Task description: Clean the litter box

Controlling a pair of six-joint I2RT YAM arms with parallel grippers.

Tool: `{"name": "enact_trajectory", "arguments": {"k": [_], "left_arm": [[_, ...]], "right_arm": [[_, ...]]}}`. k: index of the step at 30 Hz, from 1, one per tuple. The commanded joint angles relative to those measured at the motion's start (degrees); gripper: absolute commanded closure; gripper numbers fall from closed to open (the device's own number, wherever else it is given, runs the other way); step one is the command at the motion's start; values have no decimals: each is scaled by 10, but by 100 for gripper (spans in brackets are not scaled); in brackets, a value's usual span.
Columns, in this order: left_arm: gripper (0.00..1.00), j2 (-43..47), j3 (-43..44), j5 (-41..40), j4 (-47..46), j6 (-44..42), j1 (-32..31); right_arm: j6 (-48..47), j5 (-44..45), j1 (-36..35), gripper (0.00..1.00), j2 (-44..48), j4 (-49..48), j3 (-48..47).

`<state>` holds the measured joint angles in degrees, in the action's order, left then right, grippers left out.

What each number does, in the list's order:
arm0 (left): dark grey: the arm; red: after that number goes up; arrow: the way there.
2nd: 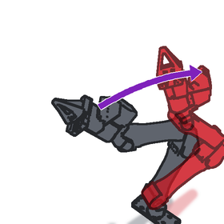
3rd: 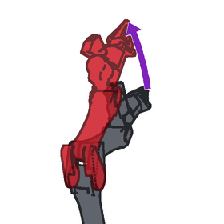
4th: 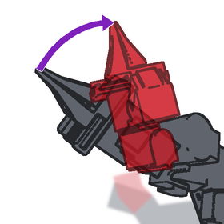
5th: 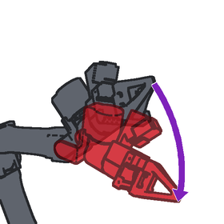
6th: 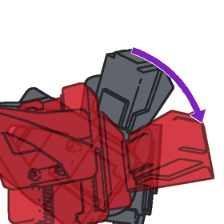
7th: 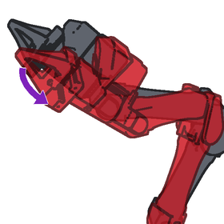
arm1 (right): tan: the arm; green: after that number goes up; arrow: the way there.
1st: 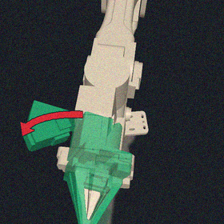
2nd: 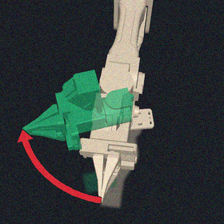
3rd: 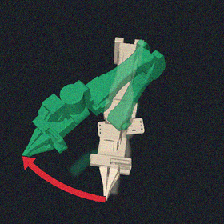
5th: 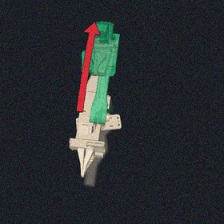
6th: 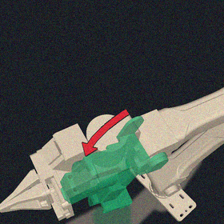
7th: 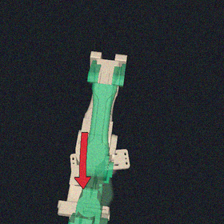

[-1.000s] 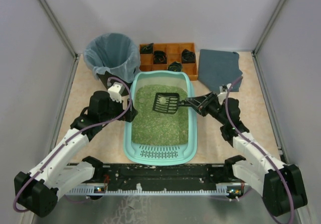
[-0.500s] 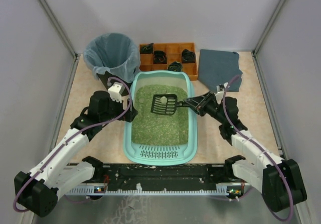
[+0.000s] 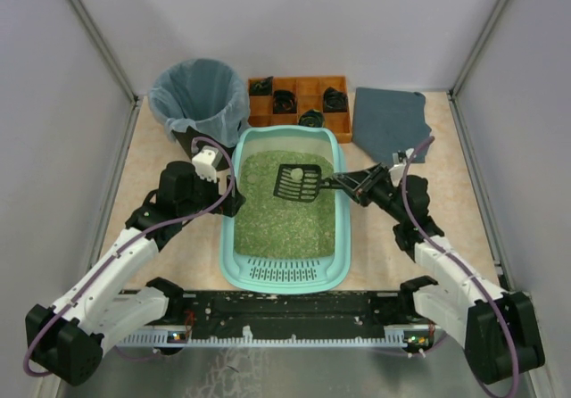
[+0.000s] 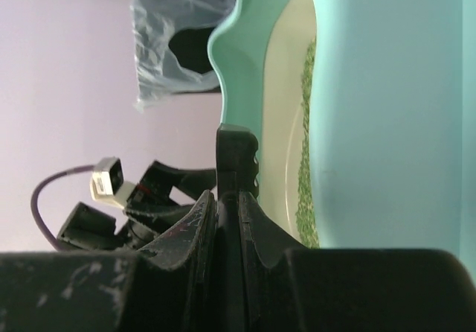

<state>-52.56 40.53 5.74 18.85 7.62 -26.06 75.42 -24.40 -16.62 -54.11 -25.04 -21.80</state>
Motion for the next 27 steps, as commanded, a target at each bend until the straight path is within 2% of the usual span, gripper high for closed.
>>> {"name": "enact_trajectory", "arguments": {"k": [1, 4, 6, 8, 13, 18, 20, 23, 27], "left_arm": [[0, 5, -6, 2, -12, -6, -2], [0, -1, -3, 5, -11, -7, -2], [0, -1, -3, 4, -9, -7, -2], [0, 4, -5, 1, -9, -7, -2], [0, 2, -4, 0, -10, -8, -2], [0, 3, -3, 0, -7, -8, -2], [0, 3, -5, -1, -8, -8, -2], [0, -1, -4, 4, -10, -8, -2], [0, 1, -3, 4, -8, -8, -1]], "right_arm": [[-22, -13, -9, 100, 2, -39, -33], [-51, -22, -21, 100, -12, -13, -62], [-28, 15, -2, 100, 11, 10, -39], [0, 28, 9, 100, 22, -26, -8], [-46, -53, -23, 100, -45, -42, -60], [17, 13, 11, 100, -10, -37, 0], [7, -18, -4, 100, -34, -70, -15], [-42, -66, -26, 100, -68, -54, -59], [-21, 14, -7, 100, -26, -1, -32]]}}
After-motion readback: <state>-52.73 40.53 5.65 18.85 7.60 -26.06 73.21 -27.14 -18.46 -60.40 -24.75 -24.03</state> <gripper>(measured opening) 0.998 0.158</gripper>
